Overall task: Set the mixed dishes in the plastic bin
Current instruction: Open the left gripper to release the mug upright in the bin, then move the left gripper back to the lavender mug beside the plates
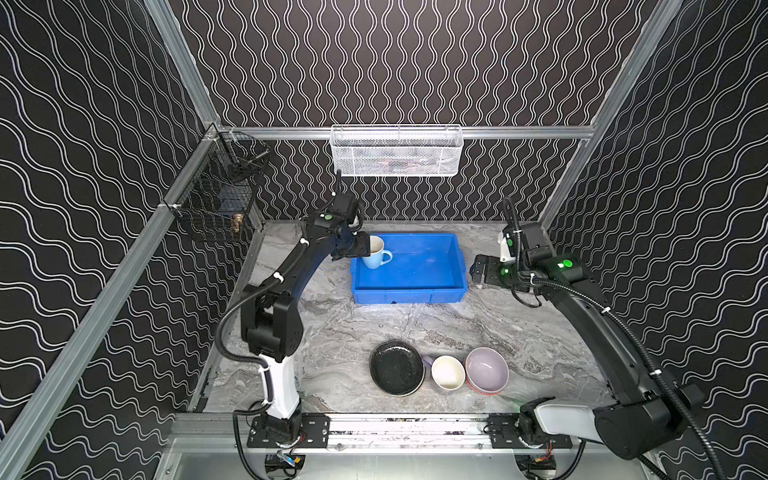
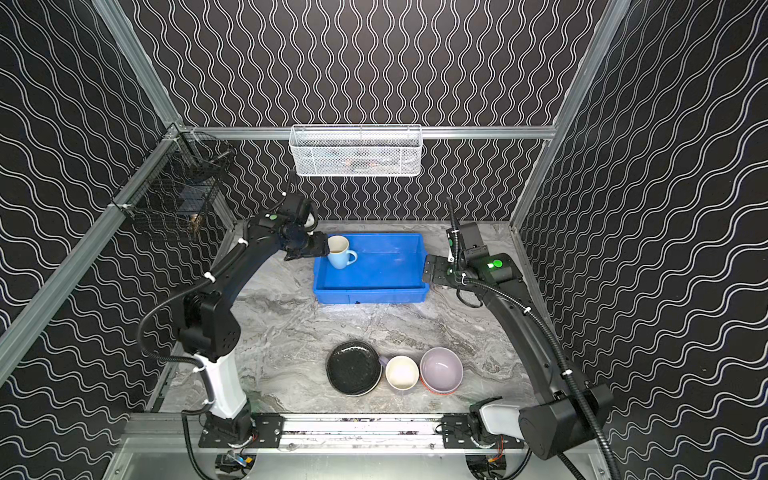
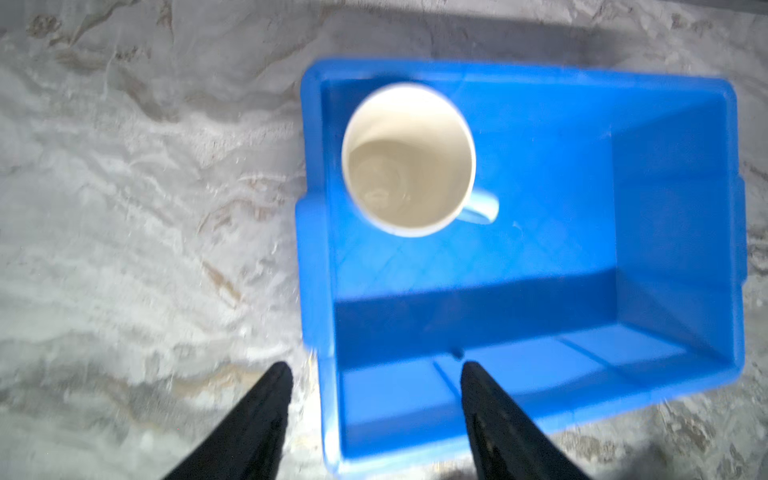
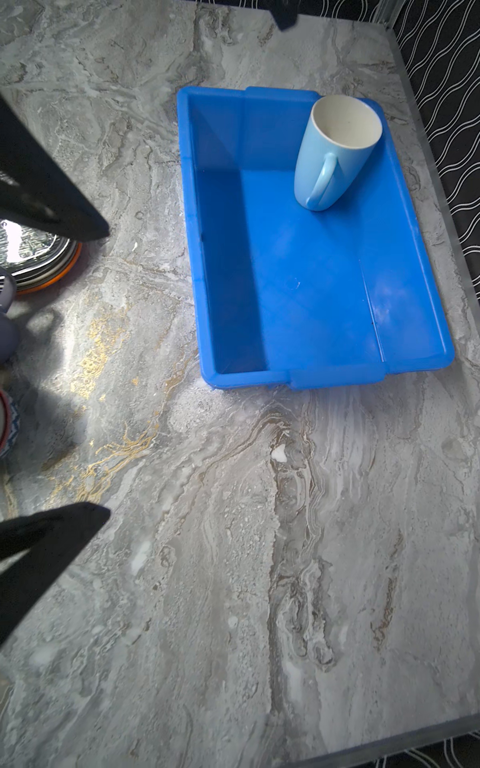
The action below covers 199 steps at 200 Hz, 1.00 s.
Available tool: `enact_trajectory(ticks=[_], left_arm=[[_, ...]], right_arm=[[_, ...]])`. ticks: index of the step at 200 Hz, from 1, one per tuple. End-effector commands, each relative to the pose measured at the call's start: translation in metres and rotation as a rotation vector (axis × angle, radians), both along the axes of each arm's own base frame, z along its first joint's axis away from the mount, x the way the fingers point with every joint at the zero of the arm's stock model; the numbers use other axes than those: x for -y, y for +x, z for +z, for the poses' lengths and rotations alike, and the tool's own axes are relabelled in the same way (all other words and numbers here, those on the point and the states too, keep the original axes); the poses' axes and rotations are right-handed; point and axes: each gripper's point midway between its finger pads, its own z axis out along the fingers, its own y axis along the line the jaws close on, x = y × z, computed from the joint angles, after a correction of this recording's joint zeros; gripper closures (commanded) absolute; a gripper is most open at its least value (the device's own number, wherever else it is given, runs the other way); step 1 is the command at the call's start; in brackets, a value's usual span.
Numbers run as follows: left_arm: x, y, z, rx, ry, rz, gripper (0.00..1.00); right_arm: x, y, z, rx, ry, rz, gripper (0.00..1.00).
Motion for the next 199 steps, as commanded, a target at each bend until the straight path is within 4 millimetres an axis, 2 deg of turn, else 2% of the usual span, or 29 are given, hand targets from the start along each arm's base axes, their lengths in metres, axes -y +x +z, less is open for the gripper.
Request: enact_trajectory(ticks=[1, 40, 63, 87, 106, 132, 147, 174, 199], left_arm=[[0.017, -0.027, 0.005, 0.008, -0.038, -0.099, 0.27], [0.087, -0.111, 0.010, 0.001, -0.163, -0.315, 0.23], [0.126, -0.154, 0.017, 0.028, -0.184, -0.457, 0.20], [0.155, -0.189, 0.008, 0.037, -0.165, -0.567, 0.18], [0.175, -0.210, -0.001, 0.054, -0.121, -0.630, 0.18], [0.210, -0.238, -0.010, 0.086, -0.068, -0.728, 0.17], [0.228, -0.253, -0.023, 0.089, -0.022, -0.786, 0.18], [0.250, -0.267, -0.048, 0.066, 0.077, -0.849, 0.20], [0.255, -0.270, -0.060, 0.055, 0.121, -0.859, 0.22]], right_arm=[[0.009, -0.010, 0.000, -0.021, -0.025, -0.036, 0.01], [0.023, -0.013, 0.010, -0.013, -0.089, -0.063, 0.01], [0.016, -0.013, 0.011, -0.013, -0.042, -0.057, 0.01], [0.009, -0.017, 0.001, -0.051, 0.008, -0.059, 0.01], [0.012, -0.027, -0.003, -0.073, 0.004, -0.065, 0.01], [0.023, -0.048, 0.001, -0.061, -0.002, -0.086, 0.01], [0.027, -0.061, 0.005, -0.043, 0.010, -0.091, 0.01], [0.035, -0.080, 0.008, -0.038, 0.007, -0.099, 0.01], [0.041, -0.091, 0.011, -0.029, 0.002, -0.111, 0.01]])
